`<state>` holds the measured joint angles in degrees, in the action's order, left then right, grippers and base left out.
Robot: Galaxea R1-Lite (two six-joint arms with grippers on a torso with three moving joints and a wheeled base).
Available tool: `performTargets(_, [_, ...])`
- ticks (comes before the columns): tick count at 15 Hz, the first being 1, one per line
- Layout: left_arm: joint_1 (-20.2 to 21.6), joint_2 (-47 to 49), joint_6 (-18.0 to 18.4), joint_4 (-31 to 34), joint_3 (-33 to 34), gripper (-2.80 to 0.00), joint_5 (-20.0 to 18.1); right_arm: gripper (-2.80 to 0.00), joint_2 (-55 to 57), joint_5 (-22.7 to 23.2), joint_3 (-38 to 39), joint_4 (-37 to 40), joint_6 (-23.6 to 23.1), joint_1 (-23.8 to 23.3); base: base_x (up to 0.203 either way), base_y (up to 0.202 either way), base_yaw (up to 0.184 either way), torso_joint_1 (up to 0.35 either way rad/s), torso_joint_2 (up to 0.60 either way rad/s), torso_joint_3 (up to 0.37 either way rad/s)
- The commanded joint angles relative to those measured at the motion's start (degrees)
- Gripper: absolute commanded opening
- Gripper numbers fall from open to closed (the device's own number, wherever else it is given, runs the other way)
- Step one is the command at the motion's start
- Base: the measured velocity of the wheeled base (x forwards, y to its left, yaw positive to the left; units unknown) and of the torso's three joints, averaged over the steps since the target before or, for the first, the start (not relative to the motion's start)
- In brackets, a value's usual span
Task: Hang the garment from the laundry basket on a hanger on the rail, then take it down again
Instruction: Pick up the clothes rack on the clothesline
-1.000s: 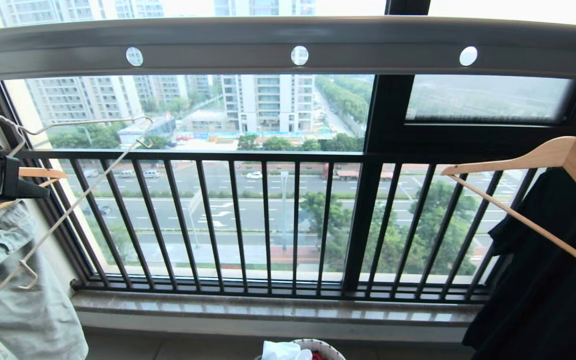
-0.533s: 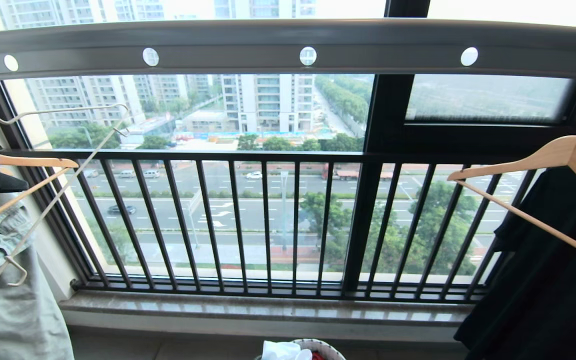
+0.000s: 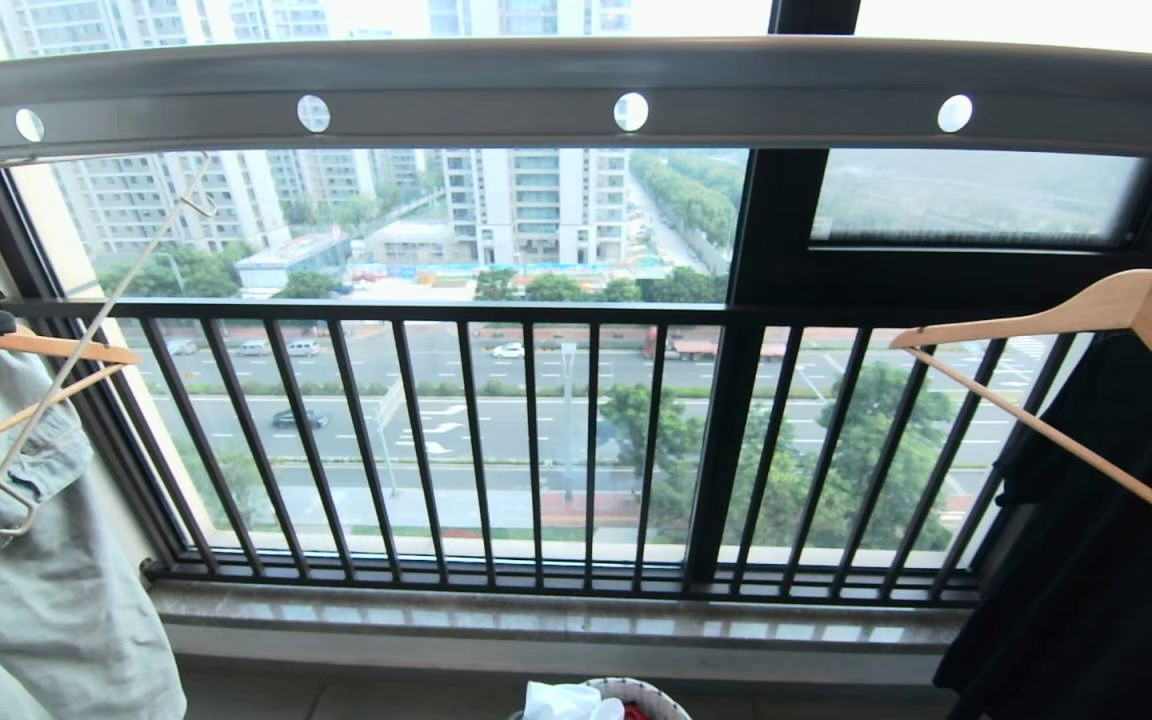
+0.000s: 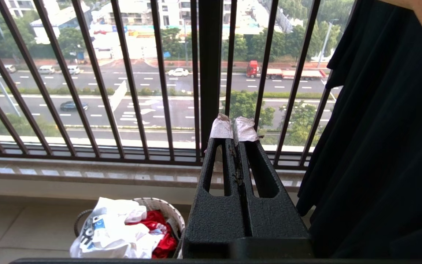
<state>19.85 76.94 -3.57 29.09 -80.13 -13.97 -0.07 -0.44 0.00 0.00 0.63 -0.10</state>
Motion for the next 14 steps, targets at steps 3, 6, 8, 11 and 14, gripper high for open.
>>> performTargets(3, [0.0,-6.5,-0.1,0.5,-0.2,-2.8,-0.2,-2.8,0.1,0.0,0.0,-0.1,0.0,0.0,0.0,0.0,0.0,0.0,0.0,0.0])
performTargets(6, [-1.7,-9.0,0.3,10.7,-3.2,-2.8,-0.8,-2.8,0.1,0.0,0.0,0.0,0.1,0.0,0.0,0.0,0.0,0.0,0.0,0.0])
performTargets(8, [-4.3,-9.2,0.4,18.4,-7.4,-2.8,-2.0,-2.8,0.1,0.0,0.0,0.0,0.1,0.0,0.0,0.0,0.0,0.0,0.0,0.0])
performTargets(11, [-7.3,-9.3,0.3,19.8,-8.4,-2.8,-3.6,-2.8,0.1,0.0,0.0,0.0,0.0,0.0,0.0,0.0,0.0,0.0,0.0,0.0])
performTargets(14, [-10.7,-11.1,0.4,22.5,-8.4,-2.8,-3.7,-2.8,0.1,0.0,0.0,0.0,0.0,0.0,0.0,0.0,0.0,0.0,0.0,0.0])
